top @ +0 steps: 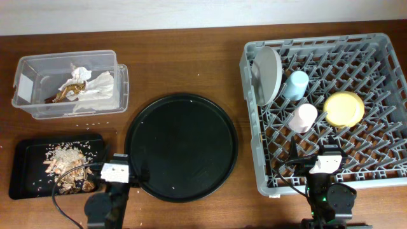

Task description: Sort waste into correct bins and load items into the dishwasher rack

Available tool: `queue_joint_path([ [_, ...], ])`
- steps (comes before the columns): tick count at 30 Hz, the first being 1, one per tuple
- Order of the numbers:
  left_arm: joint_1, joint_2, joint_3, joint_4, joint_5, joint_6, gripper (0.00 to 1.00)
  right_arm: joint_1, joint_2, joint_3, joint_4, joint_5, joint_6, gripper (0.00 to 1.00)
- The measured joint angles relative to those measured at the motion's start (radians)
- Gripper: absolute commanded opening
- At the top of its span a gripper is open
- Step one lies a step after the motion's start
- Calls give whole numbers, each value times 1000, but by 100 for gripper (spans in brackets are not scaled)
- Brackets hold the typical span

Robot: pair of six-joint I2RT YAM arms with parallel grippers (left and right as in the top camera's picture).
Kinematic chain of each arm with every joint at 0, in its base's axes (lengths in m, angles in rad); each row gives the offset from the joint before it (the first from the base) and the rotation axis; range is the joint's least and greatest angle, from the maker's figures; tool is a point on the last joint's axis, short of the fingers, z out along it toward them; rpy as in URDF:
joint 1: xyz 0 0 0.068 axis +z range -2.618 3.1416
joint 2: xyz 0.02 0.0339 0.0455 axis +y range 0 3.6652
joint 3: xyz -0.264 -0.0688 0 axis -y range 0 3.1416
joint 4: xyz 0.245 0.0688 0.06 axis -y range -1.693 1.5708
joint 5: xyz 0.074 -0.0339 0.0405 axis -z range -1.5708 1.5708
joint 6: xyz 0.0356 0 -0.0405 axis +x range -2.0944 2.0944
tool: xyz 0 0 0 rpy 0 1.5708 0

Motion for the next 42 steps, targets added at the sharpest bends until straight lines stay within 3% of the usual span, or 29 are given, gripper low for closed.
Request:
queue_joint_path([
  [10, 0, -64, -18, 81, -35, 0, 99, 0, 0, 0, 0, 0, 0, 99],
  [20, 44, -65, -21, 18, -132, 0, 99, 0, 0, 0, 0, 0, 0, 99],
  [42, 46, -65, -21, 15, -132, 0, 99, 0, 0, 0, 0, 0, 0, 99],
])
